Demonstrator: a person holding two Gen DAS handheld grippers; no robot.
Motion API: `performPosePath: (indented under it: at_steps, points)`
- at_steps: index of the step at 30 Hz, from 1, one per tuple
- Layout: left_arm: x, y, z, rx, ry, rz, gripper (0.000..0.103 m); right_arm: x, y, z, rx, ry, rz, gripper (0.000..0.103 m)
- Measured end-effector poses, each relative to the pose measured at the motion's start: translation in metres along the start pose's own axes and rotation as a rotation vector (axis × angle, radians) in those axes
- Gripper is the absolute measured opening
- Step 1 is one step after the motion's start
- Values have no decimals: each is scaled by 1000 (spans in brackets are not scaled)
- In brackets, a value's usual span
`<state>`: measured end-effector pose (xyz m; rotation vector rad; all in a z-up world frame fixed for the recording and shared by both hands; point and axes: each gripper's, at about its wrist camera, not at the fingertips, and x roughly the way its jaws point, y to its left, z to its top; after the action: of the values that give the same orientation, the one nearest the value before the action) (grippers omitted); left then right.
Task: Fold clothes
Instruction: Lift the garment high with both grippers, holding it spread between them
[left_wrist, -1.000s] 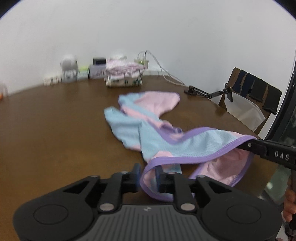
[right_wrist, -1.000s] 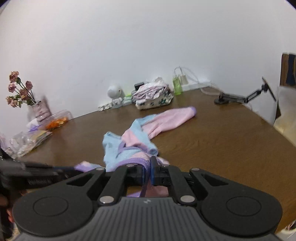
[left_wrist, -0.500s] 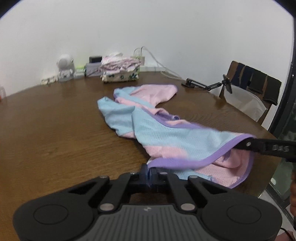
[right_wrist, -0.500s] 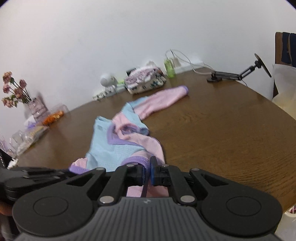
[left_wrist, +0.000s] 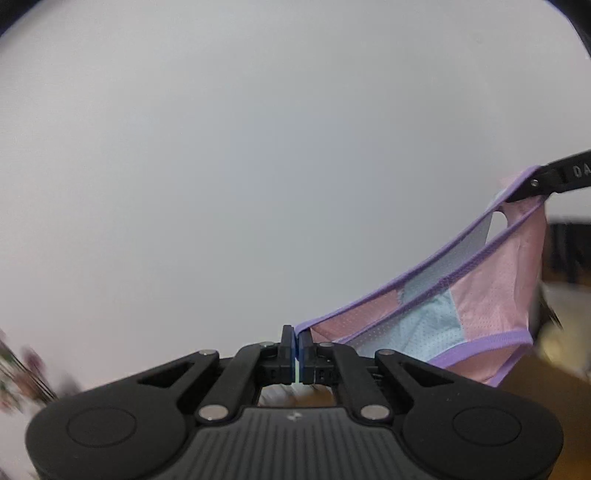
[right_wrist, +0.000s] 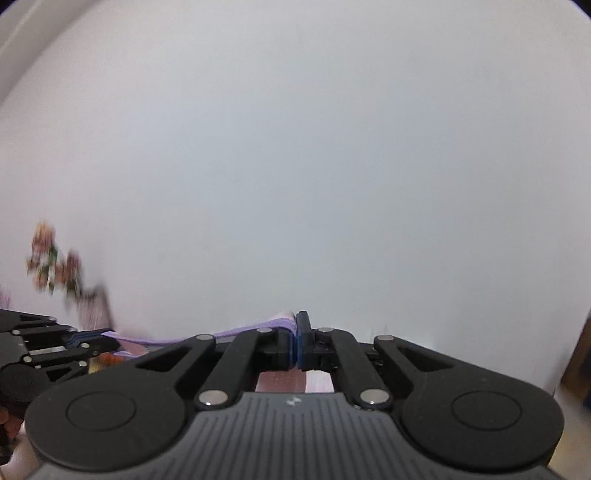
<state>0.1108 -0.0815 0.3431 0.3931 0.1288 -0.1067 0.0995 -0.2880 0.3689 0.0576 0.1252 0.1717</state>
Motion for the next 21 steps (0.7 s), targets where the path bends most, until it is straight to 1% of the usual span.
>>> performPosePath:
  at_steps: [2, 3, 4, 6, 8, 10, 13, 16, 18, 19, 21]
  points:
    - [-18, 14, 37, -3, -61, 54, 1, -14, 13, 33, -23, -73, -16, 1]
    - [-27, 20, 50, -8, -87, 78, 1, -19, 19, 44, -33, -90, -17, 1]
    - [-32, 24, 56, -15, -98, 87, 1, -23, 25, 53, -43, -101, -16, 1]
    - [-40, 30, 60, -31, -108, 88, 1, -28, 32, 55, -57, -95, -3, 1]
    - [-39, 30, 52, -29, -89, 71, 1, -29, 33, 45, -59, -71, 20, 1]
    - [-33, 23, 33, 1, -47, 52, 1, -23, 30, 24, -49, -5, 65, 1]
    - [-24, 3, -11, 49, 26, -36, 1, -8, 31, -21, -66, 142, 132, 1]
    - [-14, -18, -58, 85, 106, -134, 1, 13, 33, -87, -77, 333, 202, 2]
    - [-4, -30, -90, 82, 168, -185, 0, 30, 32, -135, -61, 473, 245, 2]
    - [2, -35, -105, 80, 200, -206, 1, 38, 32, -158, -57, 535, 259, 2]
    - [14, -45, -130, 82, 260, -249, 1, 52, 35, -200, -63, 625, 260, 2]
